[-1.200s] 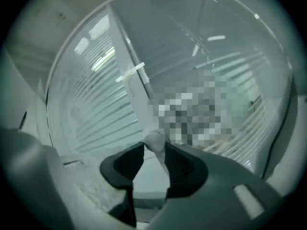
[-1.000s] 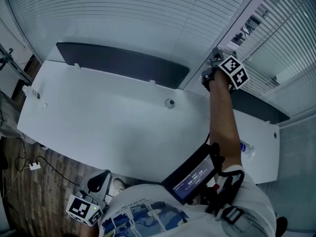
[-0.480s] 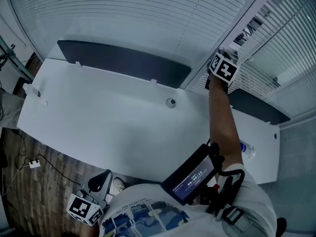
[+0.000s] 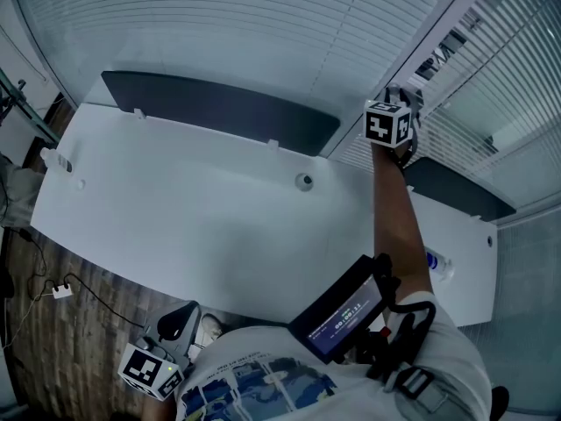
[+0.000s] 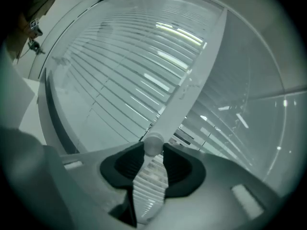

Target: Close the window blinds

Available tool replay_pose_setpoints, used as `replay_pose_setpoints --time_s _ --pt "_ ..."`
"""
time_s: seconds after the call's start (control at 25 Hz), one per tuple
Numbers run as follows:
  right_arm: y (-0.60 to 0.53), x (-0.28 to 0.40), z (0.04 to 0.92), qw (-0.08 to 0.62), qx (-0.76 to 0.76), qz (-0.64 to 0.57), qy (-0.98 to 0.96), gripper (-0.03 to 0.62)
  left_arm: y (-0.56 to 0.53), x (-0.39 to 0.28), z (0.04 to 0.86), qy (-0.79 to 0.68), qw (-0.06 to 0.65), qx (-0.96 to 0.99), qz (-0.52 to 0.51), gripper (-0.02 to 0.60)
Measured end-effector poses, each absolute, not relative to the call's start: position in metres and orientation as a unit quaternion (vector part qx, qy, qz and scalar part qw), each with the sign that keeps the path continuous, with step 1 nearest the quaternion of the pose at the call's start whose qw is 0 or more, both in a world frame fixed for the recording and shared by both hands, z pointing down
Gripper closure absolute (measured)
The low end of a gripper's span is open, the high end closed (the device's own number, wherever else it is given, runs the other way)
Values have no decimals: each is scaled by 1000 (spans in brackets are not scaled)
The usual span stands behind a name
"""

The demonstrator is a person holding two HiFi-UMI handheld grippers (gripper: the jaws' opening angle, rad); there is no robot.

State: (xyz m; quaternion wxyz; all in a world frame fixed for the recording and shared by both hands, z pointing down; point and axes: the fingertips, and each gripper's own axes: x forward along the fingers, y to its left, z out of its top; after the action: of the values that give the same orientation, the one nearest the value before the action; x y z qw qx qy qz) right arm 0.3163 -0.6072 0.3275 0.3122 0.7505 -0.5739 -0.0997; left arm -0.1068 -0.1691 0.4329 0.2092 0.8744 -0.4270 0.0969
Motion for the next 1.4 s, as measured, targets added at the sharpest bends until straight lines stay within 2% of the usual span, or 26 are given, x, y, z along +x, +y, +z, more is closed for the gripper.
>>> replay_pose_setpoints --time_s 0.36,1.0,1.2,1.4 --pt "-608 316 330 373 732 -151 -550 471 -171 -103 433 -421 207 878 96 580" --pt "-561 303 354 279 711 -70 -642 470 -181 -93 429 -395 200 891 100 580" --pt "-511 277 375 259 673 -34 -692 473 -184 -82 419 -370 184 905 100 580" --pt "-439 228 409 263 609 2 -748 510 -176 -75 414 -339 168 920 102 580"
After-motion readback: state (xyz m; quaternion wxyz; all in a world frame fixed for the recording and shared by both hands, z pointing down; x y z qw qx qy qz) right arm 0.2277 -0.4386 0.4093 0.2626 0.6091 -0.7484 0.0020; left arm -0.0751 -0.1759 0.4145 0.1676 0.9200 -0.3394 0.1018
